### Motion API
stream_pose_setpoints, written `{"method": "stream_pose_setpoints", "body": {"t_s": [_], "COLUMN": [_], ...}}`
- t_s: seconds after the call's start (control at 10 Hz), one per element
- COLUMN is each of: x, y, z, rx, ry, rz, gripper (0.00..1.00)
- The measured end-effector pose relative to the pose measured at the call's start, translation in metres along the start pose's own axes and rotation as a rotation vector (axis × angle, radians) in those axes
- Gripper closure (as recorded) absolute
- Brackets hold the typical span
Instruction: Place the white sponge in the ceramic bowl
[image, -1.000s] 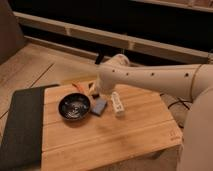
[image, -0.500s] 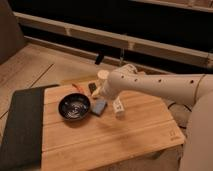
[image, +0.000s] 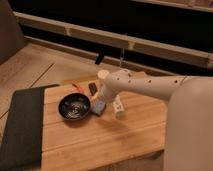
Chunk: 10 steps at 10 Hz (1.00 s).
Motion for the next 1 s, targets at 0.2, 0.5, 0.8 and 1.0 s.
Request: {"method": "stream_pose_setpoints", "body": {"t_s": [0.2, 0.5, 0.8, 1.0], "x": [0.0, -0.003, -0.013, -0.013], "y": [-0.002, -0.004, -0.013, -0.028], "z": [0.0, -0.004, -0.014, -0.005], "rx": [0.001, 0.041, 0.142, 0.167], "ry": [-0.001, -0.021, -0.08, -0.085], "rz": [0.002, -0.031, -0.093, -0.074], "gripper": [0.35, 0.35, 0.35, 0.35]}}
